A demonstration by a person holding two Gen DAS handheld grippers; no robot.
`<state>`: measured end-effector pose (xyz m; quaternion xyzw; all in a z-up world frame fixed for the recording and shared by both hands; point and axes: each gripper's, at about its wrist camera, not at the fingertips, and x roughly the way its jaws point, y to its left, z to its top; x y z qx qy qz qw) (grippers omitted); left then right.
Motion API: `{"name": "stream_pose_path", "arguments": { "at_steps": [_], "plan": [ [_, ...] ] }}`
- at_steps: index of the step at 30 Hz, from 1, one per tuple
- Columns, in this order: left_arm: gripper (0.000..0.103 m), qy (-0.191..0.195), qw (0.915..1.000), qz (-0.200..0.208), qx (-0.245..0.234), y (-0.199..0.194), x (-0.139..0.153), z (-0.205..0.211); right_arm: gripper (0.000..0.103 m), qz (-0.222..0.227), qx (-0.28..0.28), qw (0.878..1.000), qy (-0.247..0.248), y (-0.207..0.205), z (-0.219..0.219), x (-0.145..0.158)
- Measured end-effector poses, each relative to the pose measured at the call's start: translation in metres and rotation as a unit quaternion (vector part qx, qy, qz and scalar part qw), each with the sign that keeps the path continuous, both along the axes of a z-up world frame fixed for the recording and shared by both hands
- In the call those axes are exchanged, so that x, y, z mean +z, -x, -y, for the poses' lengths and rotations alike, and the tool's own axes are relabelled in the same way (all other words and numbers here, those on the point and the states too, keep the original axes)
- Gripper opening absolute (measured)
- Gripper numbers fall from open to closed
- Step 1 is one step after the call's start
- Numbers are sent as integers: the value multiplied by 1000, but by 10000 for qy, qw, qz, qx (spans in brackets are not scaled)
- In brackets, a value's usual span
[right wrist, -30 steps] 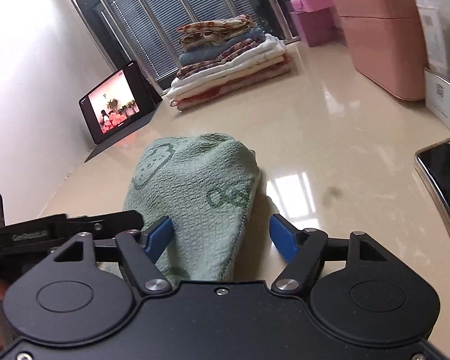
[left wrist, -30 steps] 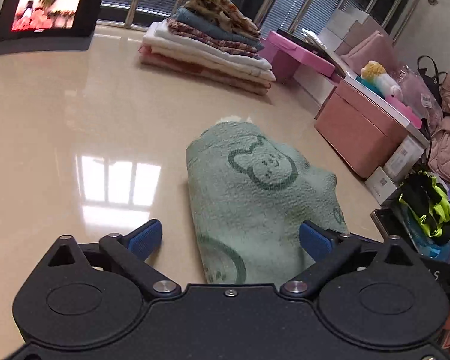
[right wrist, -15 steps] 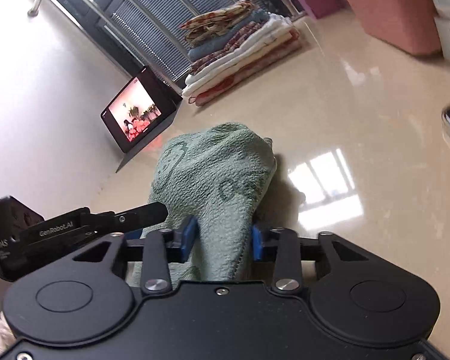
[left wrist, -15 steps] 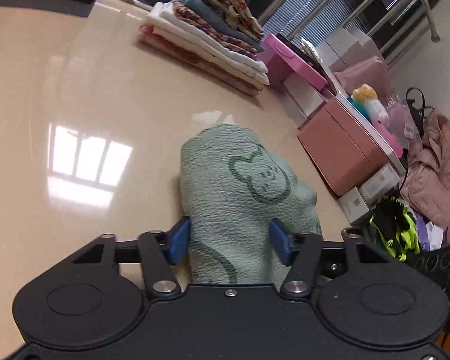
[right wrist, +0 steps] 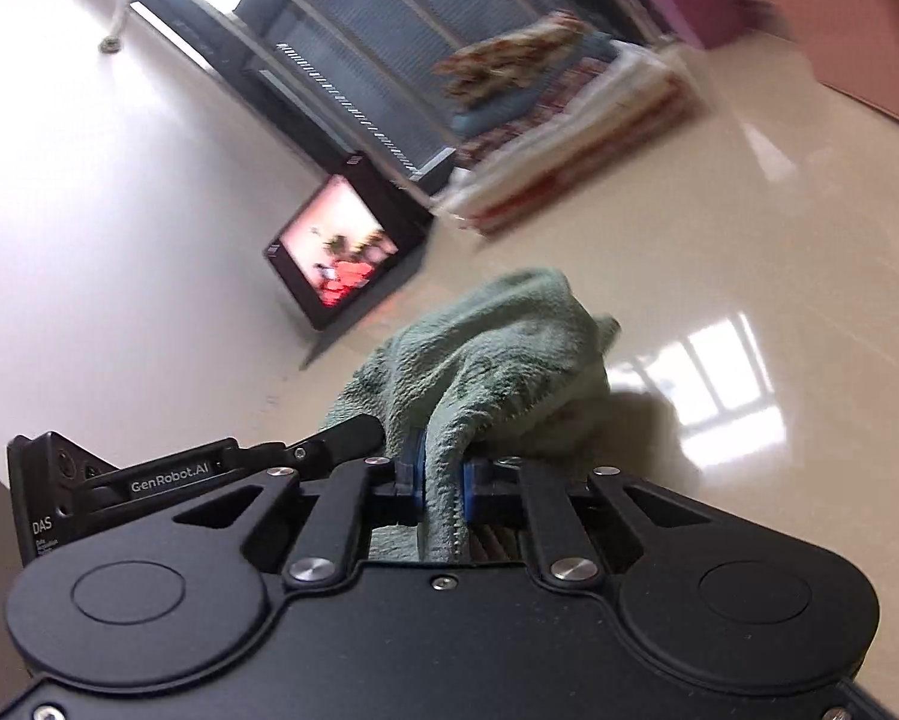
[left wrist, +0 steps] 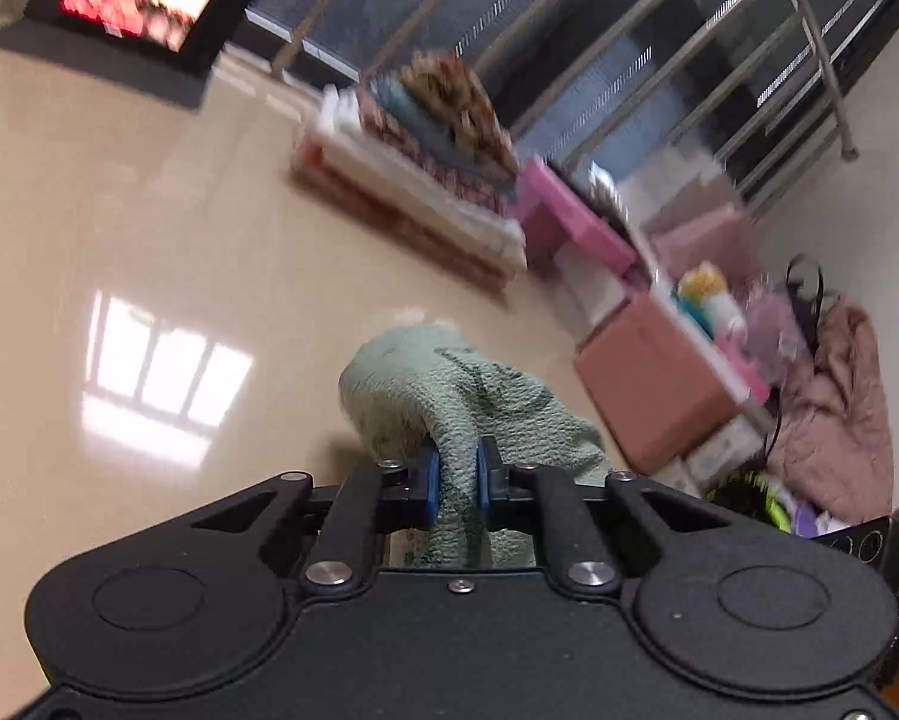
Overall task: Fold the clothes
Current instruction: 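Carry the held bundle with both grippers beside the stack of folded clothes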
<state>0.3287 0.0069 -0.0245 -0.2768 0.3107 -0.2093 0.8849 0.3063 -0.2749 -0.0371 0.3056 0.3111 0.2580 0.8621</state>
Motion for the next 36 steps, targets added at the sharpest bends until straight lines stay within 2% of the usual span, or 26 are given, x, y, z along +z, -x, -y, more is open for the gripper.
{"name": "stream_pose_path", "arguments": {
  "at_steps": [5, 8, 16, 19, 22, 24, 27, 29, 30, 32, 34, 35, 36],
  "plan": [
    [12, -67, 9987, 433, 242, -13, 40, -39, 11, 416, 286, 9987, 30, -21, -42, 33],
    [12, -163, 9970, 659, 383, -35, 62, -64, 11, 666, 408, 9969, 100, -48, -71, 54],
    [12, -443, 9880, 1325, 654, -143, 117, -115, 11, 1220, 433, 9912, 291, -167, -131, 97],
    [12, -426, 9842, 1578, 682, -193, 123, -130, 11, 1462, 382, 9880, 334, -222, -148, 108],
    [12, -399, 9842, 1584, 676, -254, 102, -146, 11, 1569, 299, 9862, 425, -276, -162, 102],
    [13, -416, 9883, 1312, 656, -296, 66, -157, 11, 1419, 263, 9877, 597, -318, -171, 80],
    [14, -911, 9917, 612, 665, -353, 0, -153, 12, 708, 136, 9915, 1087, -378, -182, 19],
    [13, -1337, 9883, 491, 544, -370, -25, -141, 12, 438, 110, 9882, 1464, -396, -190, -9],
    [16, -1424, 9872, 522, 487, -373, -31, -137, 12, 351, 99, 9859, 1634, -402, -193, -21],
    [30, -1426, 9865, 711, 380, -372, -34, -130, 14, 511, 93, 9811, 1863, -400, -198, -26],
    [54, -1394, 9869, 744, 319, -371, -38, -125, 13, 609, 130, 9753, 2118, -396, -202, -26],
    [60, -1373, 9873, 741, 294, -371, -40, -123, 14, 609, 145, 9738, 2187, -393, -201, -26],
    [68, -1407, 9864, 800, 295, -370, -38, -122, 20, 609, 160, 9722, 2257, -390, -201, -26]
  ]
}}
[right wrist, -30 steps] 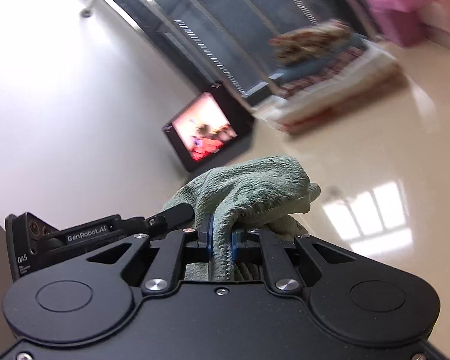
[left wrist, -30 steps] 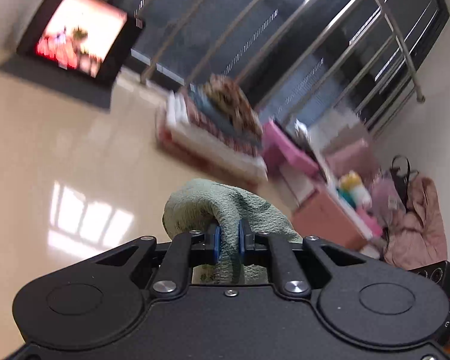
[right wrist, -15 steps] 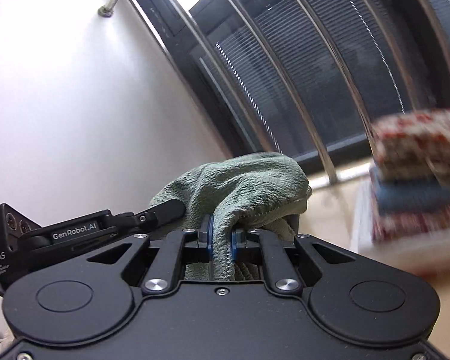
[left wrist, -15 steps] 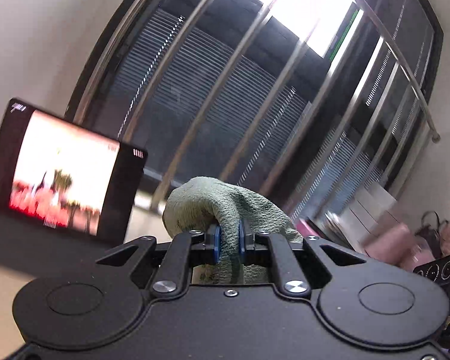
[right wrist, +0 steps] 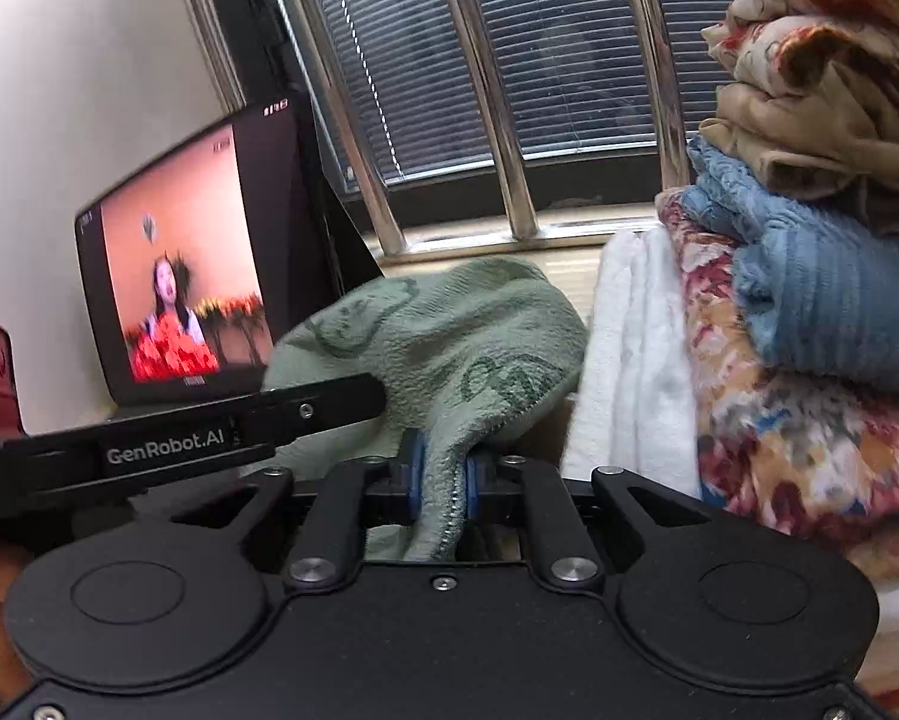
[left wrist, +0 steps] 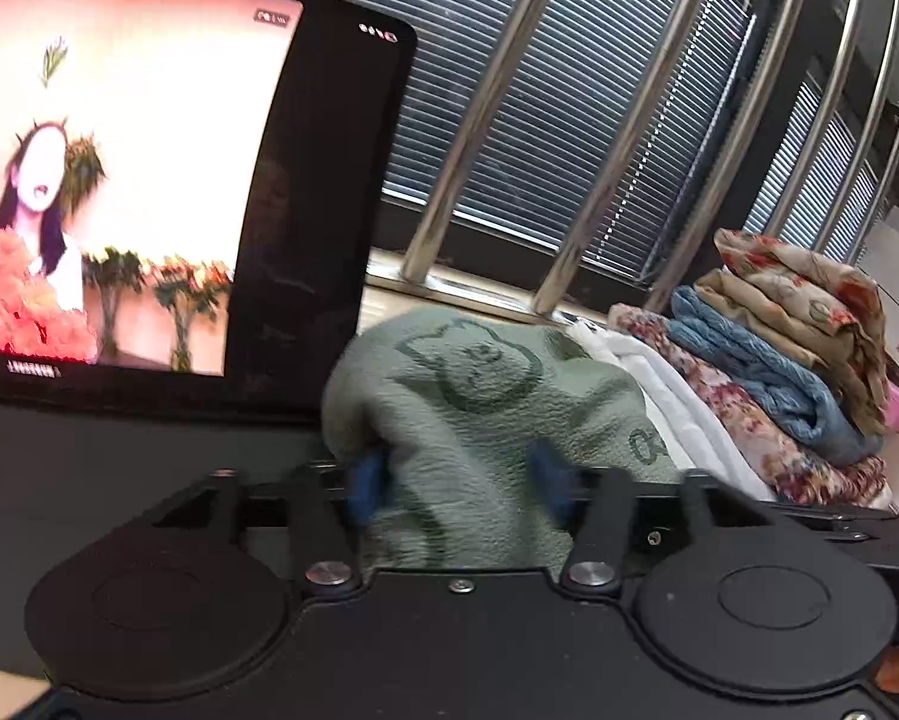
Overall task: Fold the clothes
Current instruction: 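Carry the held bundle with both grippers beside the stack of folded clothes, then lower the bundle next to the clothes stack and open both grippers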
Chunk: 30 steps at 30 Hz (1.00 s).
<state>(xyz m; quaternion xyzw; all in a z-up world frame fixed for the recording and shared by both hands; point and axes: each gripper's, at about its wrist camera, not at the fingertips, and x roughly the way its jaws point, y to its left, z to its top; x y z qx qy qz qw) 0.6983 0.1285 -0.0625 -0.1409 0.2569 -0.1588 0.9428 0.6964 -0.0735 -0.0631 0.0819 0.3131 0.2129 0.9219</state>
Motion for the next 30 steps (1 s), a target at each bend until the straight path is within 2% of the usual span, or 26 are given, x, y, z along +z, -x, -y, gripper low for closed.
{"name": "stream_pose_path", "arguments": {
  "at_steps": [2, 4, 7, 10, 11, 13, 16, 18, 21, 22, 23, 24, 25, 27, 30],
  "plan": [
    [72, -151, 9997, 204, 22, 4, 8, 4, 31, 126, -32, 9999, 70, 12, 4, 7],
    [81, -196, 9987, 461, 110, 8, 16, 4, 46, 358, -103, 9992, 123, 27, 8, 19],
    [83, -120, 9982, 467, 356, 1, 20, -1, 47, 969, -236, 9934, 559, 49, 3, 32],
    [81, 32, 9987, 295, 421, -8, 15, -8, 46, 1096, -32, 9887, 1025, 57, -10, 31],
    [80, 101, 9990, 203, 386, -11, 12, -11, 46, 1069, 64, 9883, 1091, 57, -15, 29],
    [67, 9, 9996, 6, 276, -15, 7, -9, 42, 945, 344, 9883, 1147, 56, -25, 23],
    [67, -377, 9986, -174, 326, -19, 4, 1, 39, 473, 561, 9896, 1235, 46, -33, 11],
    [68, -504, 9975, 296, 392, -10, 15, 8, 39, 185, 581, 9901, 1267, 41, -32, 2],
    [72, -651, 9896, 1186, 489, 7, 36, 18, 40, 69, 525, 9929, 1068, 39, -28, 0],
    [72, -677, 9882, 1304, 433, 8, 41, 23, 40, 45, 505, 9935, 1017, 39, -27, 0],
    [70, -726, 9893, 1226, 317, 3, 42, 28, 41, 53, 488, 9936, 1021, 39, -27, -2],
    [61, -860, 9902, 1074, 227, -6, 40, 35, 41, 94, 484, 9931, 1064, 40, -28, -3],
    [46, -1035, 9904, 906, 157, -15, 35, 41, 41, 141, 480, 9923, 1132, 41, -31, -4],
    [31, -1471, 9880, 466, 93, -34, 21, 55, 41, 204, 481, 9911, 1226, 43, -36, -5],
    [30, -1809, 9834, 149, -43, -46, 6, 65, 41, 206, 485, 9912, 1213, 40, -37, -6]
  ]
}}
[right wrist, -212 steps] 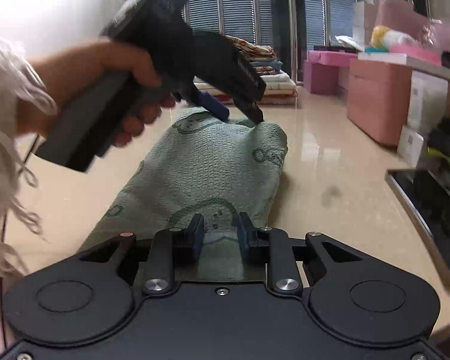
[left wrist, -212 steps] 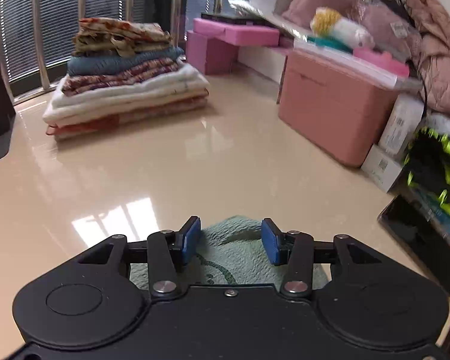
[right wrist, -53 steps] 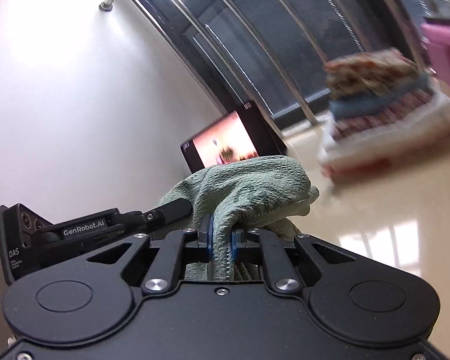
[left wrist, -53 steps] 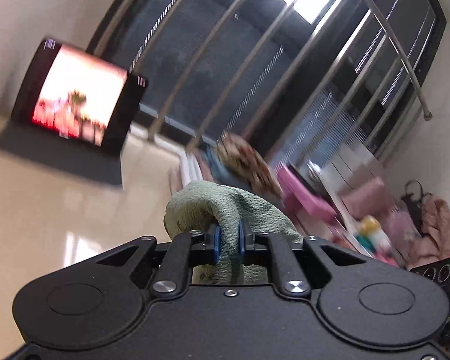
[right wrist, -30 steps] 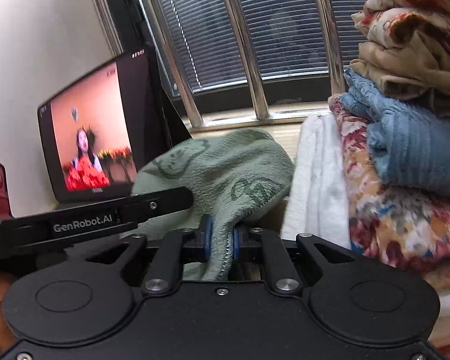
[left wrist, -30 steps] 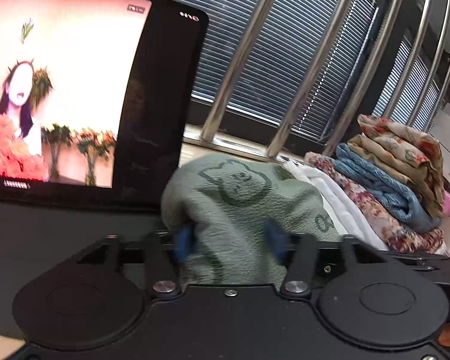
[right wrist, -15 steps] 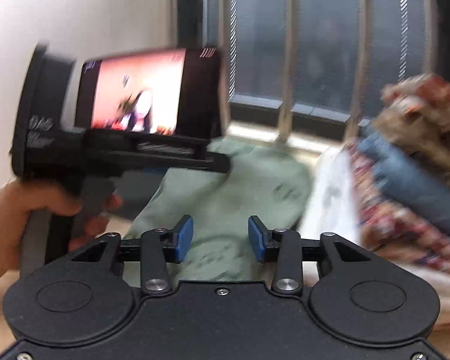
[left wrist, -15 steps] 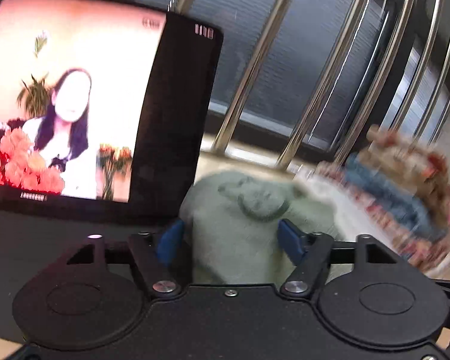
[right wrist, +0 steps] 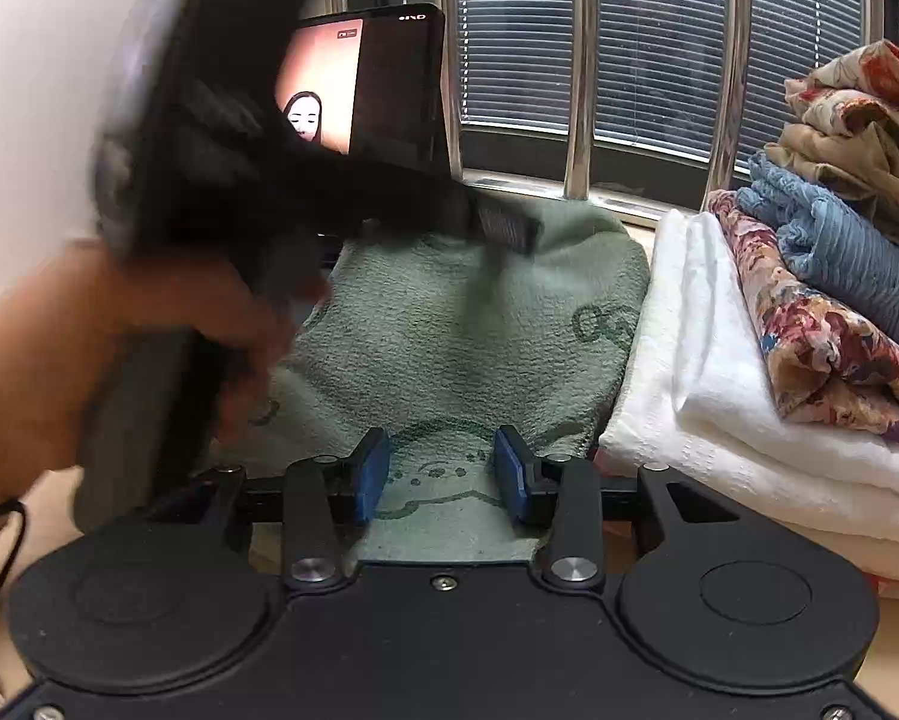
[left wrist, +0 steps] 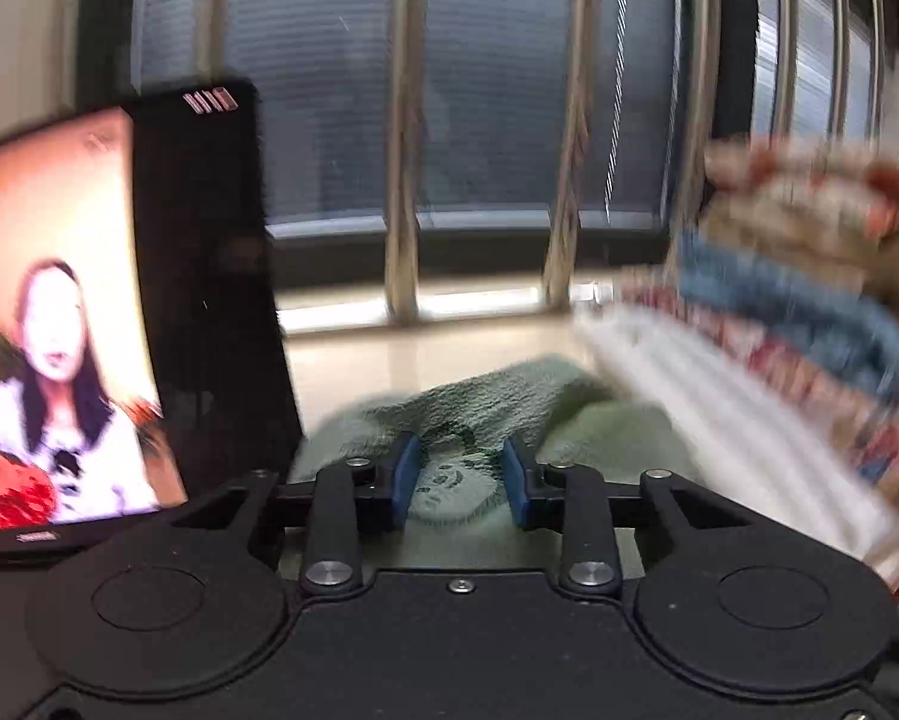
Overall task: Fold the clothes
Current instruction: 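Lower the bundle next to the clothes stack and open both grippers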
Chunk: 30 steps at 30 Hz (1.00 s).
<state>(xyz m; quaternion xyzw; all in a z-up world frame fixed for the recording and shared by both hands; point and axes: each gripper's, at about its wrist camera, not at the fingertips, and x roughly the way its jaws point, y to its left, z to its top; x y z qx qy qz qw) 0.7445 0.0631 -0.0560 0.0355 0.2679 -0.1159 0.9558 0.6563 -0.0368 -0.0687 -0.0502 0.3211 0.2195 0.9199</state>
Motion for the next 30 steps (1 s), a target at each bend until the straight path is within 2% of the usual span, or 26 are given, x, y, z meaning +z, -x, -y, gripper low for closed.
{"name": "stream_pose_path", "arguments": {
  "at_steps": [2, 3, 5, 7, 8, 11, 13, 16, 21, 24, 26, 28, 30],
  "plan": [
    [32, -17, 10000, 68, 19, 1, -1, 3, 41, -1, -3, 10000, -17, -2, 0, 0],
    [36, 49, 9999, 141, 23, 3, 0, 3, 41, 12, -8, 10000, -13, -2, -1, 0],
    [56, 151, 9992, 362, -14, 12, 3, 0, 42, 50, -24, 10000, -33, 1, 0, 0],
    [97, 132, 9975, 688, 11, 23, 7, 1, 48, 87, -65, 9998, -159, 6, 4, 1],
    [101, 40, 9966, 820, 61, 30, 11, 0, 50, 129, -89, 9995, -287, 10, 7, 2],
    [103, -266, 9933, 1083, 288, 49, 23, -2, 51, 422, -236, 9972, -565, 27, 17, 9],
    [103, -184, 9926, 1109, 453, 57, 26, -6, 64, 557, -375, 9961, -576, 36, 20, 9],
    [103, -86, 9935, 960, 610, 62, 20, -8, 74, 485, -506, 9962, -525, 46, 25, 5],
    [103, -99, 9940, 802, 744, 96, 12, -8, 77, 603, -700, 9943, -524, 70, 39, 9],
    [103, -28, 9938, 774, 798, 118, 8, -4, 90, 794, -900, 9913, -546, 84, 50, 12],
    [103, 35, 9939, 725, 832, 133, 6, -3, 90, 1038, -1072, 9872, -555, 93, 58, 14],
    [103, 185, 9938, 661, 872, 147, 5, -4, 101, 1166, -1194, 9850, -428, 101, 63, 15],
    [103, 336, 9929, 635, 950, 162, 4, -6, 101, 1233, -1305, 9831, -357, 111, 68, 15]
  ]
}}
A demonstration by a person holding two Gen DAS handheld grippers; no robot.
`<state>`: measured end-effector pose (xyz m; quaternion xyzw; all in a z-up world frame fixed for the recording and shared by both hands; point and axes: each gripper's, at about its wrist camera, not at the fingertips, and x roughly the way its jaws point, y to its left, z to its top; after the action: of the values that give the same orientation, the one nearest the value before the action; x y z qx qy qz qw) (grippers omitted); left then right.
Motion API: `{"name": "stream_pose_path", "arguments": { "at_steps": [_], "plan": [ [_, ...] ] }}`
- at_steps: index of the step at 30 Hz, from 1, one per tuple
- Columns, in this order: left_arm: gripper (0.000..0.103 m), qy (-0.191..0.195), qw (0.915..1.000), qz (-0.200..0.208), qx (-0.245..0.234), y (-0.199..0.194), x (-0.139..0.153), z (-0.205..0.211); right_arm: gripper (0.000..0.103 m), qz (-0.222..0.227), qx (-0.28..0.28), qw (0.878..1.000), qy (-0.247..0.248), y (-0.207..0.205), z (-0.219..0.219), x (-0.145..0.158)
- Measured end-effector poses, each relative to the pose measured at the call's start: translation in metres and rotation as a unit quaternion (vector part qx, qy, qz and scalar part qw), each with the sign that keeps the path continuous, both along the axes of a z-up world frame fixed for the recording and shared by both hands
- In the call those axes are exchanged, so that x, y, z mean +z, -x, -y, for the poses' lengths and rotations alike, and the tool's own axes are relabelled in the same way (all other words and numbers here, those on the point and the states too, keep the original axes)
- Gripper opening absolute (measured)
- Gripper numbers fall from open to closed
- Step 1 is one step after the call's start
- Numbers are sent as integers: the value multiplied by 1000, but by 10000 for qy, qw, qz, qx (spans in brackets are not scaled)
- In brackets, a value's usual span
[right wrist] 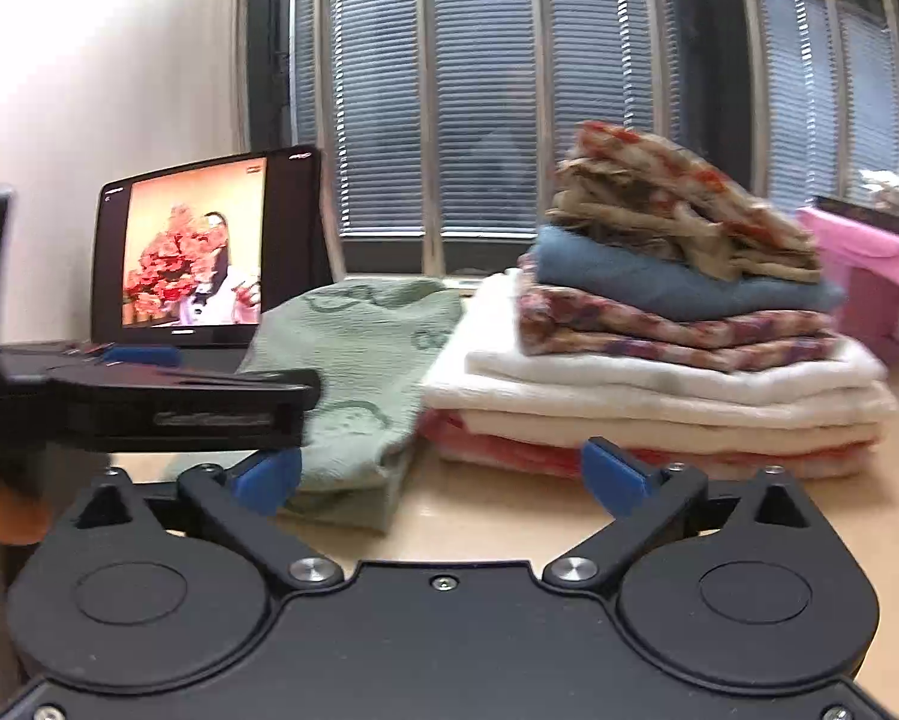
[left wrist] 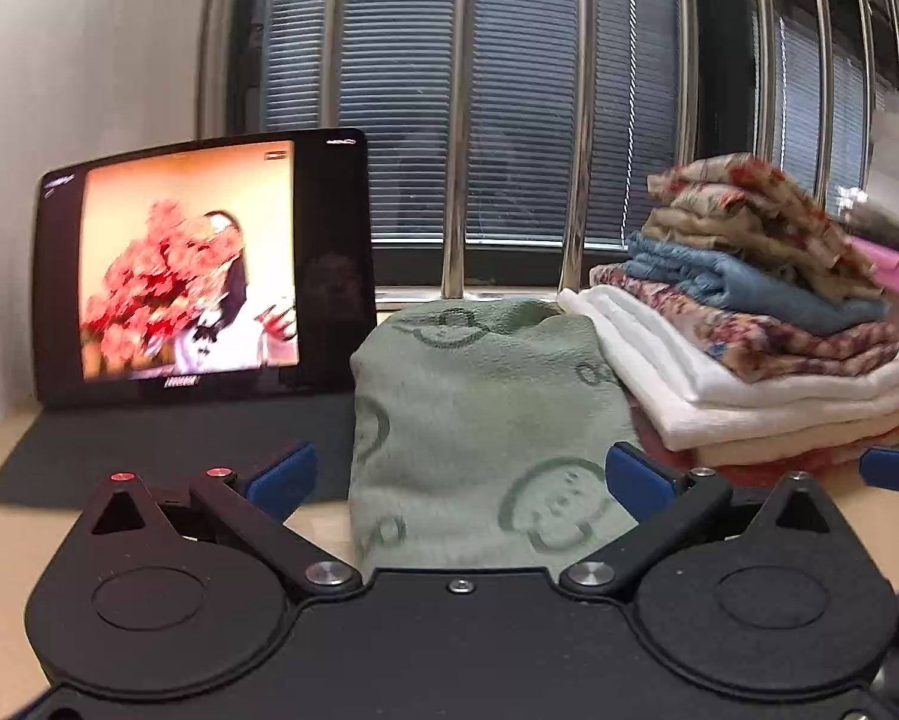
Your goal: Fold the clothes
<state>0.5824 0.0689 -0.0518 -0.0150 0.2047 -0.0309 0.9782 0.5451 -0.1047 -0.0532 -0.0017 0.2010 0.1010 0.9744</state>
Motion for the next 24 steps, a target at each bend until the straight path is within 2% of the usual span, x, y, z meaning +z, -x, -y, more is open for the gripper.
{"name": "stream_pose_path", "arguments": {
  "at_steps": [7, 11, 14, 21, 24],
  "plan": [
    [103, 251, 9986, -447, 109, 40, -5, 5, 102, 99, -386, 9992, 60, 34, 26, 1],
    [103, 249, 9980, -505, 303, 65, -6, 7, 102, 229, -591, 9979, 150, 59, 39, 2],
    [103, 315, 9966, -670, 353, 83, -9, 8, 102, 165, -577, 9981, 117, 75, 50, 2],
    [103, 838, 9895, -1043, 546, 134, -16, 2, 102, -18, -424, 9991, -10, 125, 67, 2],
    [103, 822, 9893, -1035, 611, 160, -14, 7, 102, -26, -406, 9992, -26, 153, 74, 3]
  ]
}}
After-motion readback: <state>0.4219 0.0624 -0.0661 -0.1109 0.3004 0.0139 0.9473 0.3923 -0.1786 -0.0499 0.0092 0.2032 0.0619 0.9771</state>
